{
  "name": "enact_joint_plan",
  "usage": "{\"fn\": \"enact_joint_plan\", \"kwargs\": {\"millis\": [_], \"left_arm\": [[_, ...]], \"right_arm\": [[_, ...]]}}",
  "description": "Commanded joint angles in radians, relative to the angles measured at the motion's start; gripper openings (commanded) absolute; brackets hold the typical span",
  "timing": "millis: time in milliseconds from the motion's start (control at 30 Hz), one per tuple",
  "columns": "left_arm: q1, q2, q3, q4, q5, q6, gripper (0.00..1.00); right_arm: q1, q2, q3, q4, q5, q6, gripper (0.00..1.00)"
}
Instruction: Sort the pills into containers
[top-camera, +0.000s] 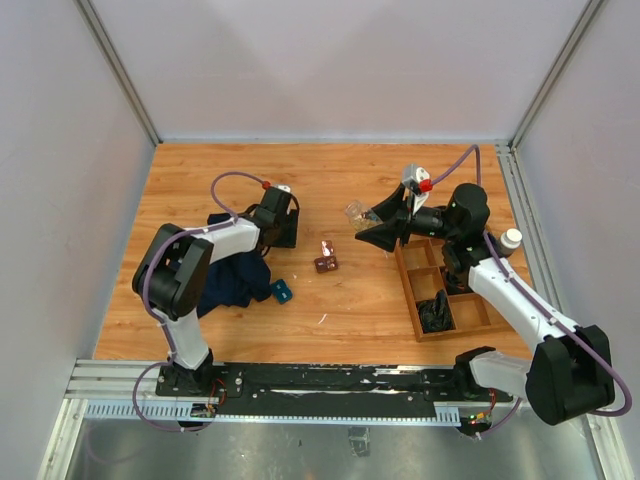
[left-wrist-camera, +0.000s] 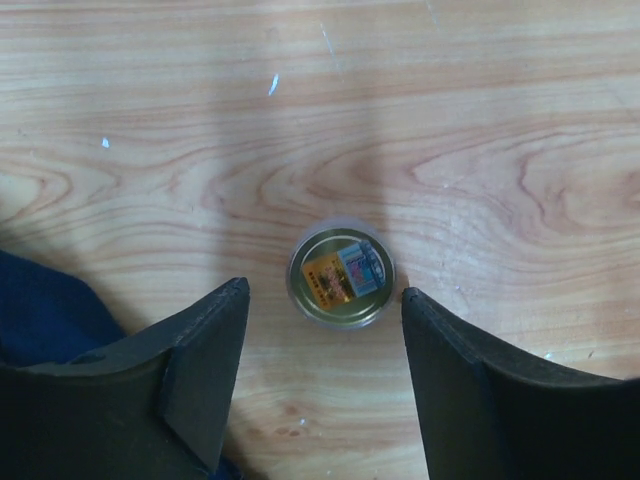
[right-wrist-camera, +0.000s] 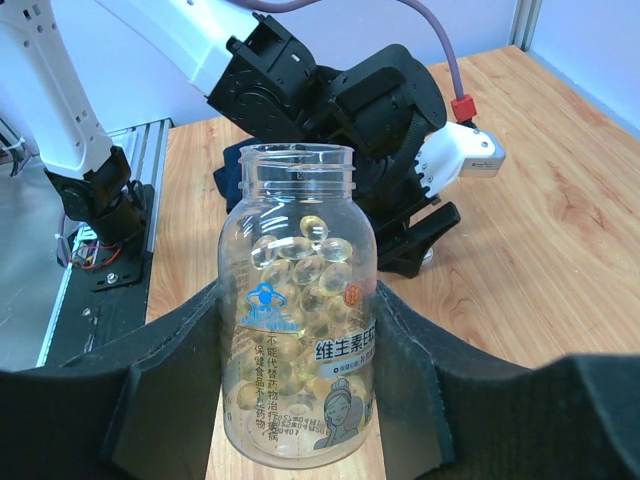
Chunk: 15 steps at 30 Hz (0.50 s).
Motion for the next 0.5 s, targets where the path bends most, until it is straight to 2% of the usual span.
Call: {"fn": "enact_joint_plan", "kwargs": {"millis": [0, 100, 400, 467], "left_arm": [[-0.003, 0.037, 0.059, -0.018, -0.034, 0.027, 0.64], [-0.003, 0.068, 0.092, -0.035, -0.041, 0.031, 0.58], [-0.003, 0.113, 0.133, -0.065, -0.058, 0.040, 0.57], [-0.003, 0.111, 0.131, -0.068, -0.052, 0.038, 0.53]], "right_arm": [[-0.013, 0.003, 0.000, 0.053, -0.034, 0.012, 0.06], [-0.015, 0.005, 0.002, 0.053, -0.043, 0.013, 0.06], [-0.025, 0.001, -0.002, 0.062, -0.047, 0.023, 0.06], [-0.029, 0.001, -0.001, 0.066, -0.049, 0.029, 0.06]]}}
